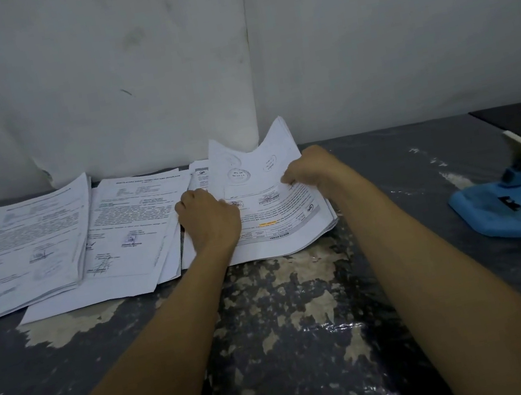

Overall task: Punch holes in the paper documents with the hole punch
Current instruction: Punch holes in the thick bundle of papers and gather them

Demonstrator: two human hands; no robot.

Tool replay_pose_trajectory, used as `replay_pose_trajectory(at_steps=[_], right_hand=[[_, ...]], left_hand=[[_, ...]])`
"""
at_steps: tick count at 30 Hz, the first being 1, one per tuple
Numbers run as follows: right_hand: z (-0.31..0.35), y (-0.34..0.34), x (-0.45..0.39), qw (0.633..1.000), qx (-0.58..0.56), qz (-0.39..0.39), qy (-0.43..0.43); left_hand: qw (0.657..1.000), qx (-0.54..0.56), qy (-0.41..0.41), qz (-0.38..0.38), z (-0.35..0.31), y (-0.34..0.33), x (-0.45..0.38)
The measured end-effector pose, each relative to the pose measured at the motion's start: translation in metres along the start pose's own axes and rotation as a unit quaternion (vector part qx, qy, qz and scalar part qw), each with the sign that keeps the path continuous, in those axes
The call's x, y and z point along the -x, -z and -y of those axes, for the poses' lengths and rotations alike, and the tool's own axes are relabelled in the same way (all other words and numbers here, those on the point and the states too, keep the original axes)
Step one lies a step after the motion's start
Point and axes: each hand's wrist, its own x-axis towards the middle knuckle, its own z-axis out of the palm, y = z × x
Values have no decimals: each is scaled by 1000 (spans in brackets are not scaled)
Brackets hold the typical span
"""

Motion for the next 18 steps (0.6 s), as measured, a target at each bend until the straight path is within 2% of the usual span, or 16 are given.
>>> replay_pose_trajectory(at_steps=[4,10,18], right_hand=[[0,3,5,997,-68,30,-22],[-13,0,3,994,-103,21,-18],[-28,4,3,989,-134,61,-17]], left_hand=[[1000,-5,1,6,0,-1,0],[1000,-9,-12,10,-2,0,1],[999,50,3,22,-6,6,2]])
